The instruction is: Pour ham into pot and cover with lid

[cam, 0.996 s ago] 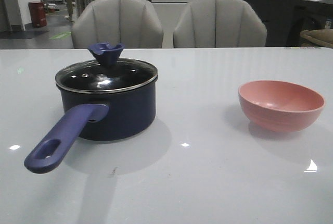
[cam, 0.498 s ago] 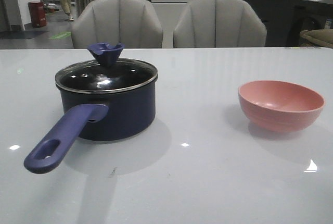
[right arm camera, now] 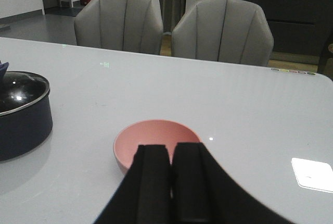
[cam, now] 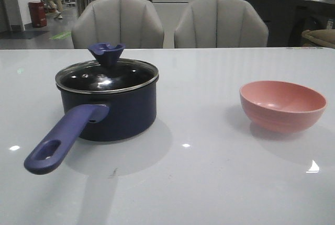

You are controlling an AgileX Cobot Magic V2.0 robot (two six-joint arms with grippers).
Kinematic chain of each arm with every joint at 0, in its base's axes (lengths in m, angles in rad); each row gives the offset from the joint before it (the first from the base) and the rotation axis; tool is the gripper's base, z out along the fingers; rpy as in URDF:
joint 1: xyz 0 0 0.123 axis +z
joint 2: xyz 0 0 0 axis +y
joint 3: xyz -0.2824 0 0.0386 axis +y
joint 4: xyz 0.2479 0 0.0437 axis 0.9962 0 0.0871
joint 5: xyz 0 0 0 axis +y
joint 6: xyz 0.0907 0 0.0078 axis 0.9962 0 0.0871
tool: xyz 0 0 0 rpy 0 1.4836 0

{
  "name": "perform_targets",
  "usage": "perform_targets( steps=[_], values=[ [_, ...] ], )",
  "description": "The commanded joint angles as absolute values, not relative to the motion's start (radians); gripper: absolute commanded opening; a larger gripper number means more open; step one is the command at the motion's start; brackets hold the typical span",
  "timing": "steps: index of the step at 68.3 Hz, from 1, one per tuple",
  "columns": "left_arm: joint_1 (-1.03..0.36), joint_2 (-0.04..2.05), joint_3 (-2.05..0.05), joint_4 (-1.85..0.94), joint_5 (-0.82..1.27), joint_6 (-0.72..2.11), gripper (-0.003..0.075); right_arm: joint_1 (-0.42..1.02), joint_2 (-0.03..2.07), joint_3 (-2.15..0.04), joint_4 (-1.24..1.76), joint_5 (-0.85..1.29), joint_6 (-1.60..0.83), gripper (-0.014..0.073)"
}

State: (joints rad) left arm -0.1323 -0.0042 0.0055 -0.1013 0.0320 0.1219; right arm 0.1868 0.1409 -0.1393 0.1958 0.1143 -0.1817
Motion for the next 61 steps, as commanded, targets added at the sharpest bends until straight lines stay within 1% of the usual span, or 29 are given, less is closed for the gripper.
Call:
perform_targets(
  steps=[1, 27, 35, 50, 54, 61],
  values=[
    [-0.132, -0.022, 0.026, -0.104, -0.053, 0.120, 0.0113, 0.189, 0.149, -0.167, 0.195, 0.026, -0.186, 0.0148],
    [-0.132, -0.022, 0.026, -0.104, -0.053, 0.120, 0.0113, 0.189, 0.147, -0.160, 0.194, 0.022, -0.186, 0.0148],
    [-0.132, -0.022, 0.026, -0.104, -0.053, 0.120, 0.0113, 0.185, 0.115, -0.113, 0.119, 0.024, -0.182, 0.0148],
    [-0.132, -0.022, 0.026, -0.104, -0.053, 0.120, 0.0113, 0.184, -0.035, -0.007, -0.026, 0.012, 0.011, 0.0148],
    [-0.132, -0.022, 0.026, -0.104, -0.053, 0.120, 0.0113, 0.182, -0.027, 0.024, -0.051, -0.020, 0.037, 0.0148],
    [-0.132, -0.022, 0.026, -0.104, -0.053, 0.120, 0.0113, 0.174, -0.030, 0.022, -0.051, 0.000, 0.036, 0.0148]
  ],
)
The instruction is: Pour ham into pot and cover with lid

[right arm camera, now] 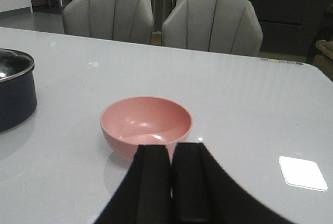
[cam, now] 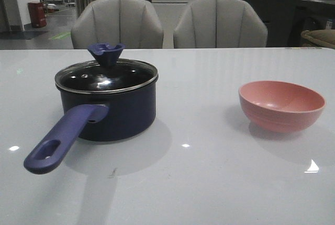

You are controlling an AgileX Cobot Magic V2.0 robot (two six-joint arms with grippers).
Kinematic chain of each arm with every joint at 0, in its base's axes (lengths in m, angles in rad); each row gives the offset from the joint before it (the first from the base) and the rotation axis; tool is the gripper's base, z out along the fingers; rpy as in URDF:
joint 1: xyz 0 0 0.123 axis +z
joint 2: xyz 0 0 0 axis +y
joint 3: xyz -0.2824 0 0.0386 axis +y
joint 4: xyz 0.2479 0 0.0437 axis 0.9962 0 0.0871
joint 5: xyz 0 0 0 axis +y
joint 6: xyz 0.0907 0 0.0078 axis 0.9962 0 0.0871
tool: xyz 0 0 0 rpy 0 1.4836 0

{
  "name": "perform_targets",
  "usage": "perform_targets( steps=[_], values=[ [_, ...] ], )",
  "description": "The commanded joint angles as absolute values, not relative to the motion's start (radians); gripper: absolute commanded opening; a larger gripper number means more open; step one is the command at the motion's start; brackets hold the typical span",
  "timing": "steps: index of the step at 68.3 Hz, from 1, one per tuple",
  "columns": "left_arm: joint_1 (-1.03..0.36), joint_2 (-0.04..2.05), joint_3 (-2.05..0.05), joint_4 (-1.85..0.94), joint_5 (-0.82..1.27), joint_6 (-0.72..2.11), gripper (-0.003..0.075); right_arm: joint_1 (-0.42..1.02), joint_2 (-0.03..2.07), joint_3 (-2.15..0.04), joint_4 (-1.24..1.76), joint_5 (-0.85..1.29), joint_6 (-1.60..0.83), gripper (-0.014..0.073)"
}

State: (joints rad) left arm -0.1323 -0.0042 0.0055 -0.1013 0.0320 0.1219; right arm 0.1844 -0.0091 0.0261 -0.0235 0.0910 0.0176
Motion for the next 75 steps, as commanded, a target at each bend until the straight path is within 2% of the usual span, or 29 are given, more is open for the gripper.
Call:
perform_targets(
  steps=[1, 75],
  values=[
    [-0.132, -0.022, 0.026, -0.104, -0.053, 0.120, 0.0113, 0.174, -0.030, 0.022, -0.051, 0.000, 0.036, 0.0148],
    [-0.132, -0.022, 0.026, -0.104, -0.053, 0.120, 0.0113, 0.158, -0.031, 0.022, -0.051, 0.000, 0.036, 0.0148]
  ],
)
